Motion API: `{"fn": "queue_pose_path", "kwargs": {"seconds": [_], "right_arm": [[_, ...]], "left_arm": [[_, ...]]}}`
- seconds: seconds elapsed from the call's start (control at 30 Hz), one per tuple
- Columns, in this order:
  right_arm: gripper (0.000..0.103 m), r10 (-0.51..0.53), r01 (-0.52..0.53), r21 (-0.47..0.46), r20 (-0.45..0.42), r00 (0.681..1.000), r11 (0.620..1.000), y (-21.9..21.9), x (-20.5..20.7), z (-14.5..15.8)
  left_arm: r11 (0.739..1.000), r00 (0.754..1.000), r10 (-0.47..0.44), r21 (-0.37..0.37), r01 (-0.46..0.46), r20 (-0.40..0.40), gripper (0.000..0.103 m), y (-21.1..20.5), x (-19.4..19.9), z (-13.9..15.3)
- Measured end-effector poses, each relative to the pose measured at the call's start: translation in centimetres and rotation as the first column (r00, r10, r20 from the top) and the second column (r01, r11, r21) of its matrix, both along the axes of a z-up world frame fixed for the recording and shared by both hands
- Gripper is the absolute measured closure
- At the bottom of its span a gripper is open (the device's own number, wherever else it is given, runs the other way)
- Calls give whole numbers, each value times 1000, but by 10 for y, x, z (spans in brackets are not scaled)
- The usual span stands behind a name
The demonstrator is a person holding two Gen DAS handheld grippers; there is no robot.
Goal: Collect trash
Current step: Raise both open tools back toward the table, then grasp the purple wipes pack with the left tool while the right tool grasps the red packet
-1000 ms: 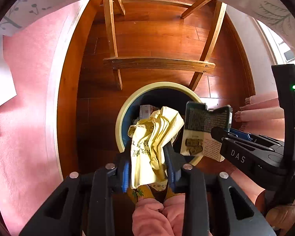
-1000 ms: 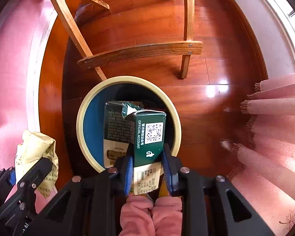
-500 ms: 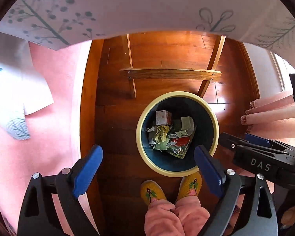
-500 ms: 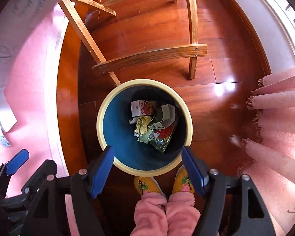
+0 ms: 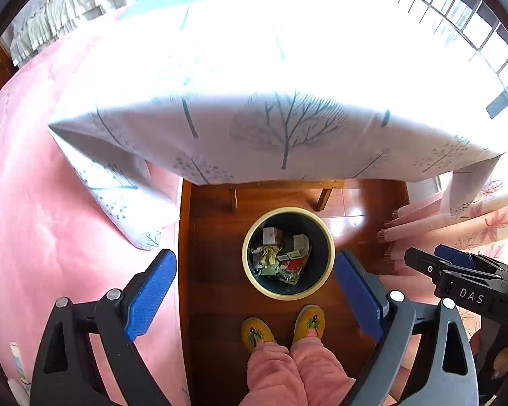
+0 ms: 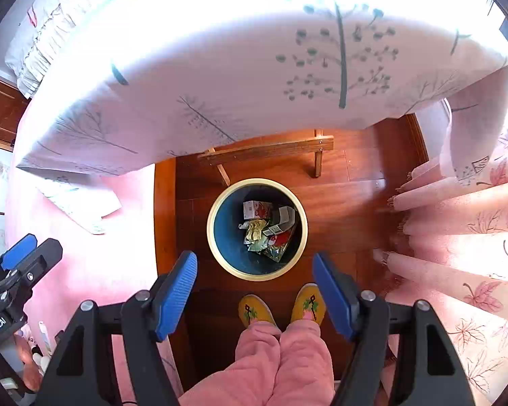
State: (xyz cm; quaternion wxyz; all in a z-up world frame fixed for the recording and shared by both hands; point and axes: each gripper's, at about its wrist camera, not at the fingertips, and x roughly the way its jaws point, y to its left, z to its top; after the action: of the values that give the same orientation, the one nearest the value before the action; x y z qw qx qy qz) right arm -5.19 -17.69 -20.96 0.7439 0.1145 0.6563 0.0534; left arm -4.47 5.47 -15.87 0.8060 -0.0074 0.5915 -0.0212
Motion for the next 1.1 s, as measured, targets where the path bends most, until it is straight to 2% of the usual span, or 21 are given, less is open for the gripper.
{"fn": "queue_pose_path", "kwargs": {"seconds": [0.13, 0.27, 0.53, 0.67, 0.8, 0.97, 1.1], "right_arm": [[32, 1, 0, -4, 62, 998, 1000, -4, -7, 52], [32, -8, 10, -14, 159, 987, 1000, -5, -9, 100], [32, -30, 48, -54, 296, 955, 997, -4, 10, 158], [32, -54, 77, -50, 357, 933, 996, -3, 25, 184], [32, -65, 85, -33, 396, 916, 996, -5, 45, 204], [32, -47, 69, -35, 433, 900, 997, -5, 86, 221], [32, 10, 16, -53, 456, 890, 998, 0, 136, 227]], "left_arm": [[999, 998, -37, -18, 38, 43, 10, 2, 0, 52], [996, 990, -74, -34, 79, 116, 10, 7, 5, 104], [987, 963, -97, -99, 125, 252, 10, 12, 26, 176], [990, 946, -89, -76, 118, 312, 10, 11, 43, 200], [992, 939, -72, -75, 103, 335, 10, 12, 61, 218], [994, 942, -53, -70, 80, 330, 10, 14, 96, 223], [996, 943, -12, -76, 39, 332, 10, 14, 135, 222]]}}
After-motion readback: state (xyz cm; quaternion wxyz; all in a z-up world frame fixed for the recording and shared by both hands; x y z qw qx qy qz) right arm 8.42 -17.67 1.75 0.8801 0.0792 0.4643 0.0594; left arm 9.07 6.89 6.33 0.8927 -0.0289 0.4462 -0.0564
